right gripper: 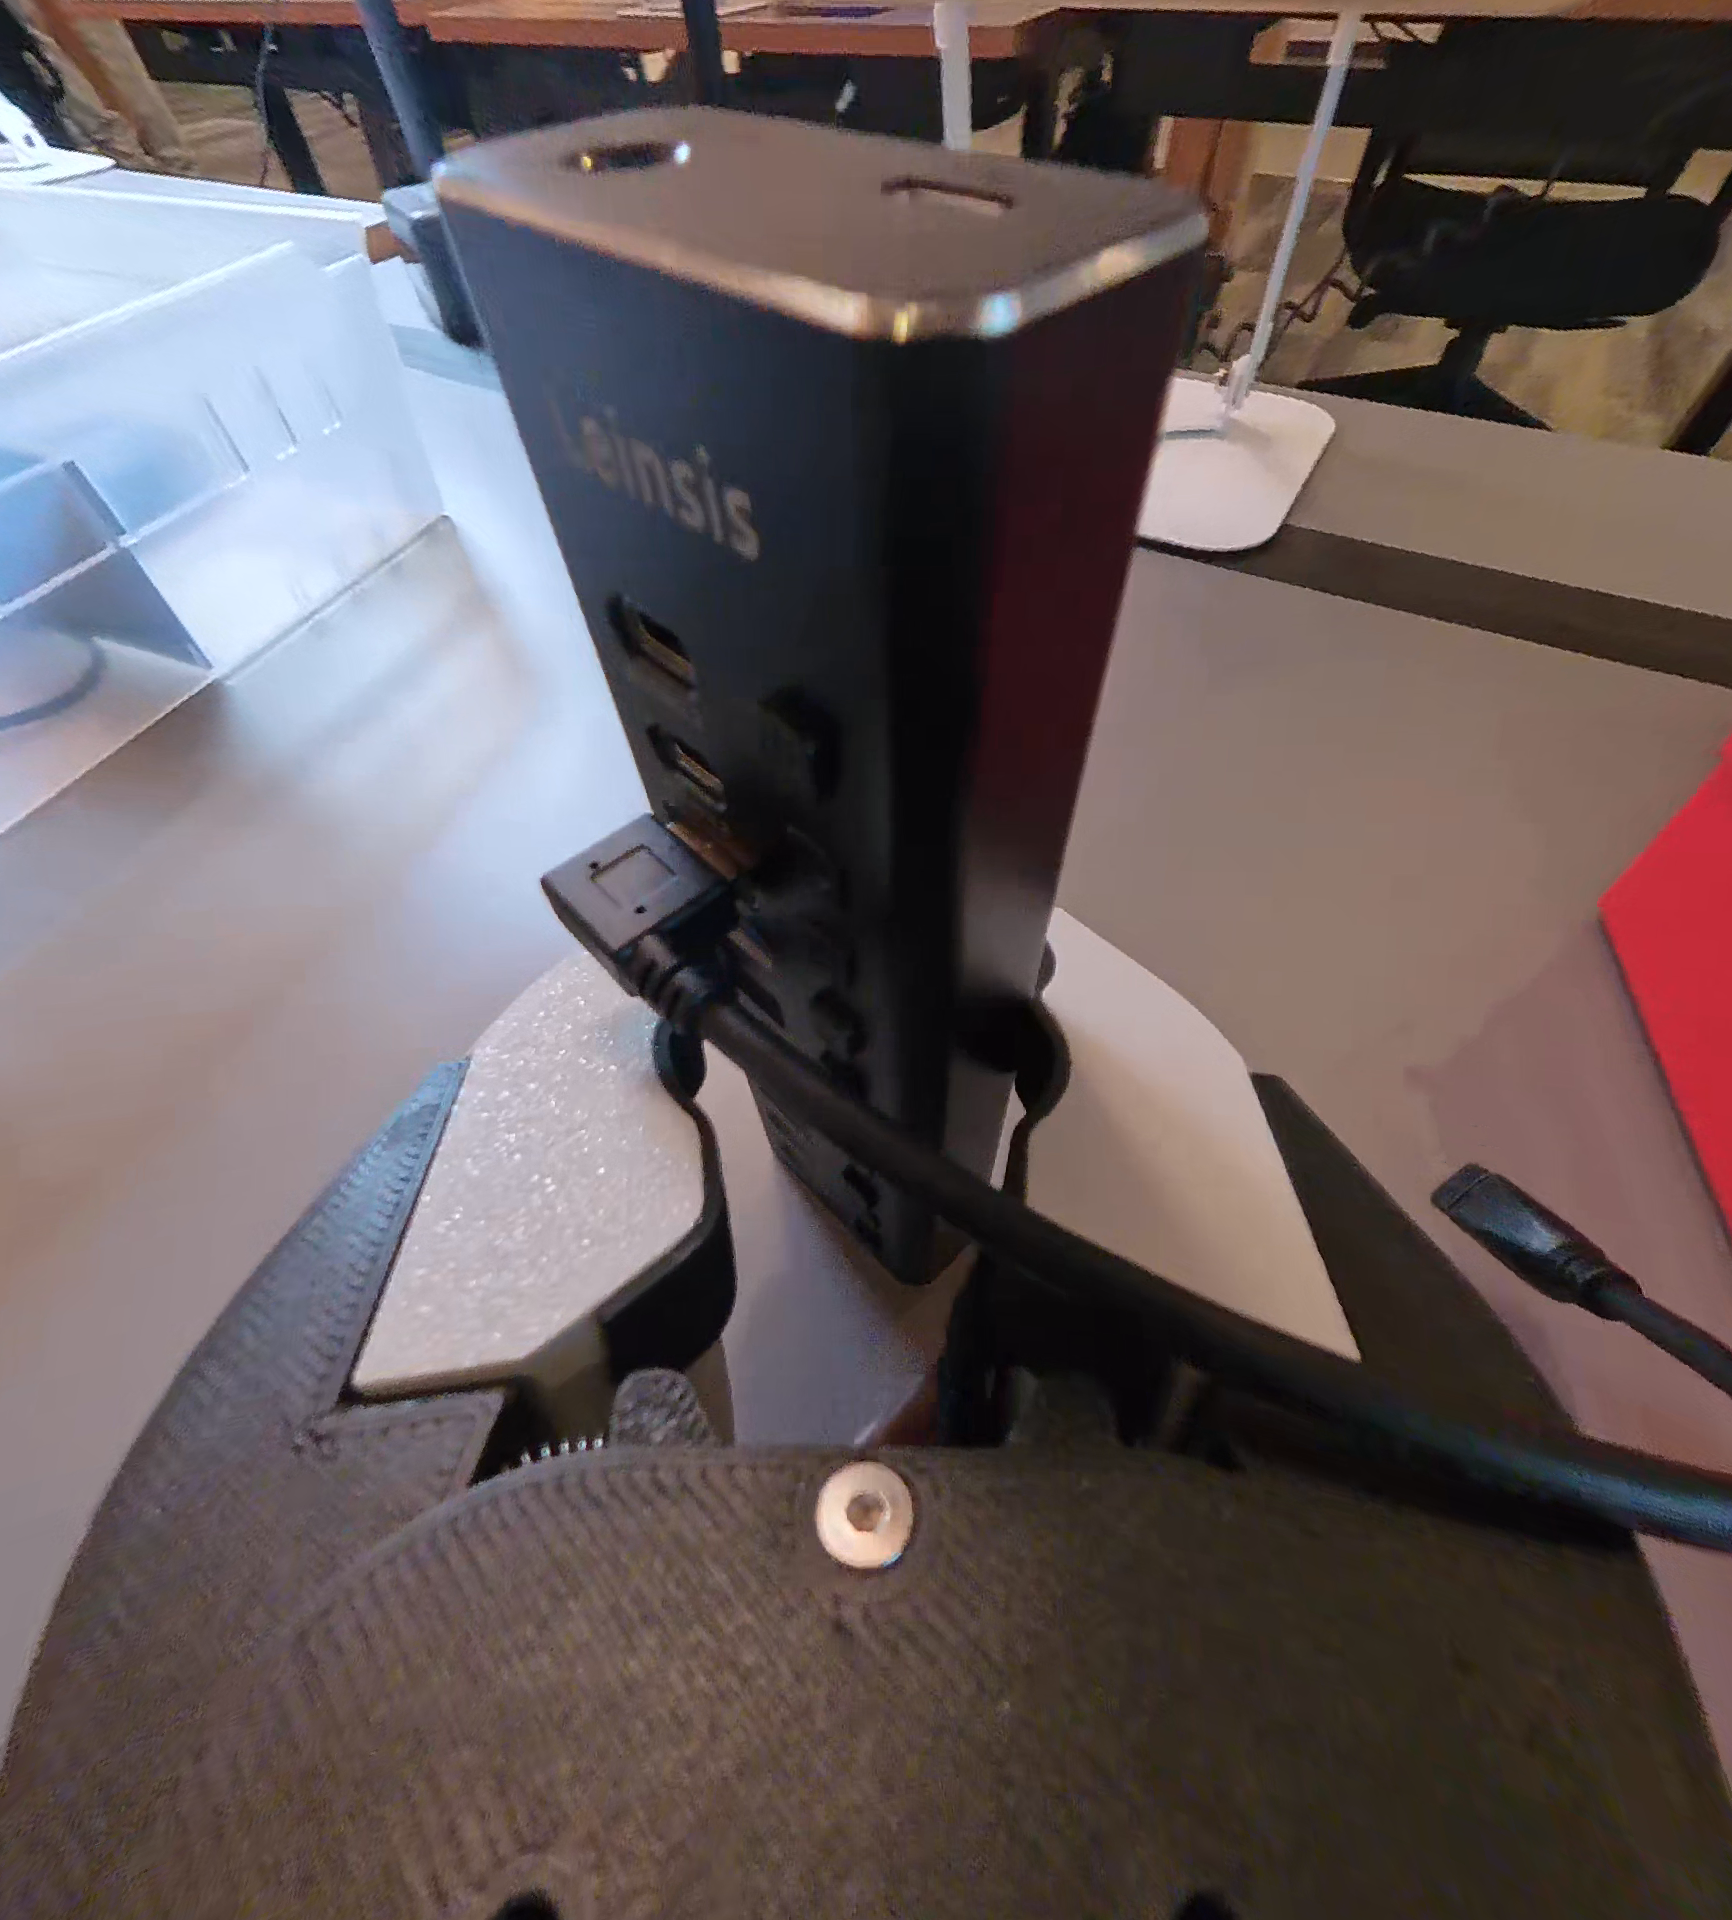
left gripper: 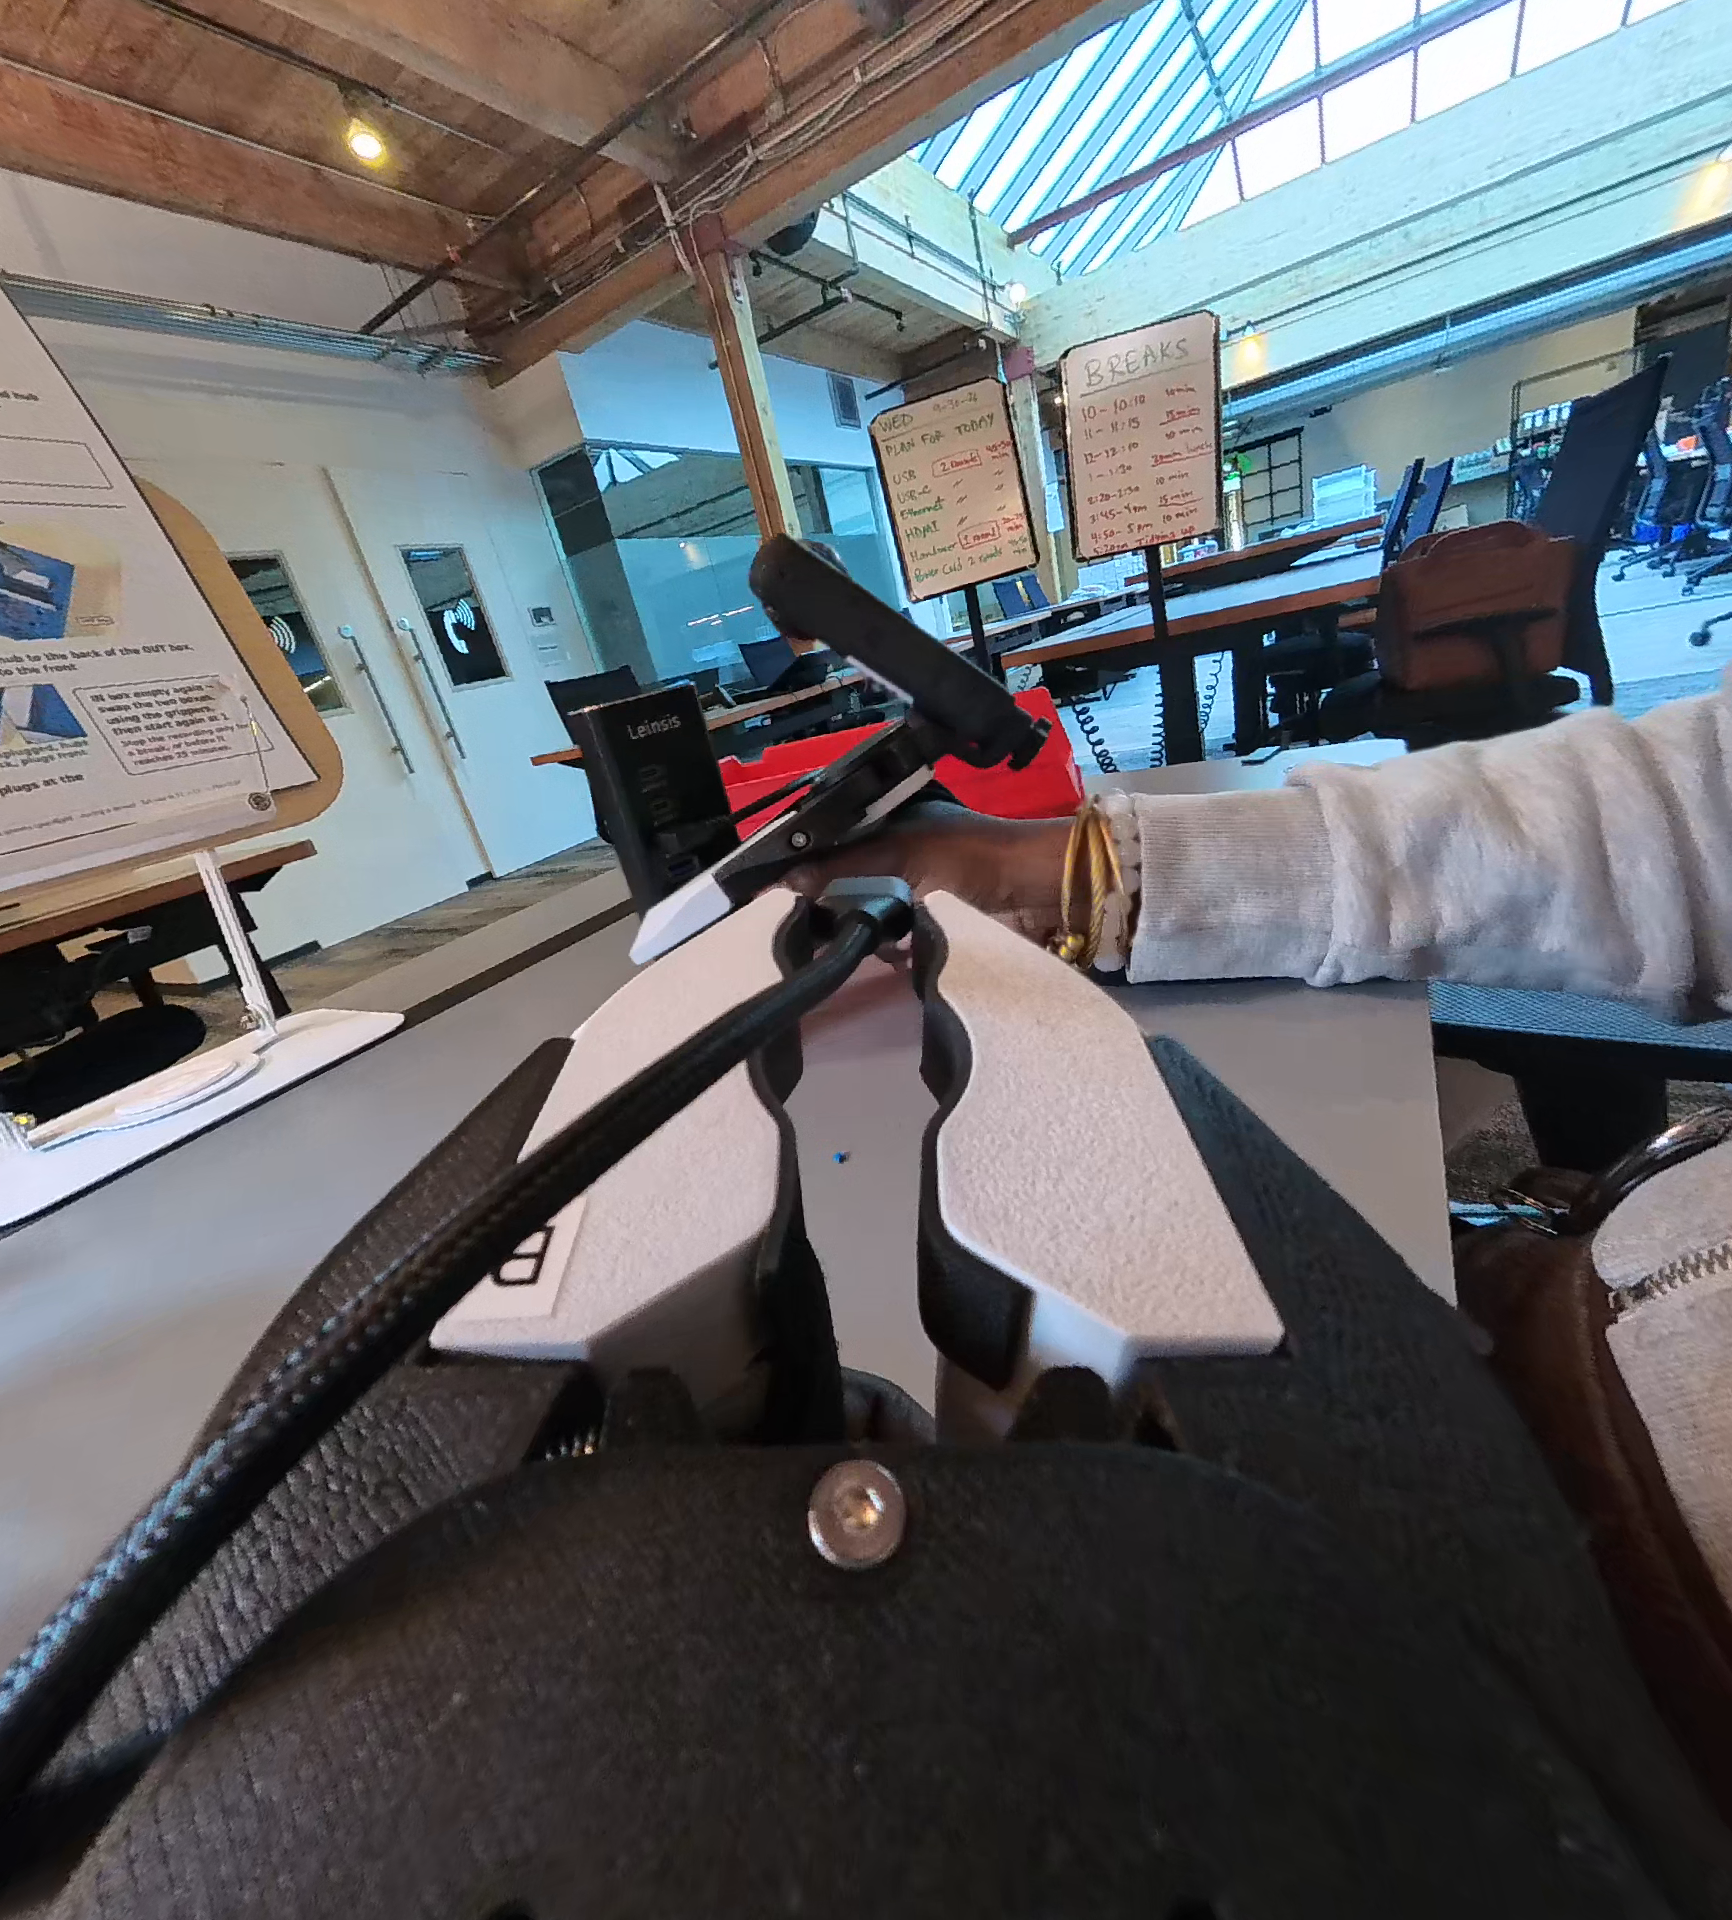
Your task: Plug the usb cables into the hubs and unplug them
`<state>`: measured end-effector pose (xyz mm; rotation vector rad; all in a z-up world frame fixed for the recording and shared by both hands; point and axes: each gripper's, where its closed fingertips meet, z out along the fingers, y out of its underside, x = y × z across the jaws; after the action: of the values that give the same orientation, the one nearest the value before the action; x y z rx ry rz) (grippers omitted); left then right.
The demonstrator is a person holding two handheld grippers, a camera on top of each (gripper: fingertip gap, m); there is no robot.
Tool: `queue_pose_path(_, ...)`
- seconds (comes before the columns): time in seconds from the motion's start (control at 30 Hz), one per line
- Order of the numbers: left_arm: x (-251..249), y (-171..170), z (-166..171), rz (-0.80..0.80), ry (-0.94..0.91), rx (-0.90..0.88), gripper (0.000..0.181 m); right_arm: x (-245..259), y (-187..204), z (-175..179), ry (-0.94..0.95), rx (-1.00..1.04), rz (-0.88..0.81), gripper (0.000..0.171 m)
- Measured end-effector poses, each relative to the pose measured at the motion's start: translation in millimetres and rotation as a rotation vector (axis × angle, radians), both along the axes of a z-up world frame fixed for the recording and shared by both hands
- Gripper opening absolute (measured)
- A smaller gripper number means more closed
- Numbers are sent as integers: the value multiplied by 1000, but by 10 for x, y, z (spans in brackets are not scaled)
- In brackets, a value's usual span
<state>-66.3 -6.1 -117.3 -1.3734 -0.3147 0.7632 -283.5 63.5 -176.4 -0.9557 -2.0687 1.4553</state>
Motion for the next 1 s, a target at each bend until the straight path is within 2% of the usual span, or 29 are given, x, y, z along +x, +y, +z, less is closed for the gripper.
queue_pose_path(0.27,-16,21,-29,6,-2,-19,18,309,26,-28,26,33,-89,60)
queue_pose_path(0.4,-14,12,-17,8,1,-10,18,334,-4,-30,2,30,12,59)
queue_pose_path(0.63,-50,-22,-3,42,7,-1,18,396,20,194,-117,-257,84,56)
queue_pose_path(0.73,-102,-79,31,128,42,4,18,481,-15,326,-200,-434,115,57)
queue_pose_path(0.87,-200,-80,74,320,123,-48,17,665,-102,483,-275,-640,142,56)
queue_pose_path(0.93,-194,43,71,345,163,-87,18,771,-165,533,-290,-687,158,56)
queue_pose_path(1.0,-185,134,75,351,183,-92,18,857,-206,529,-266,-633,166,56)
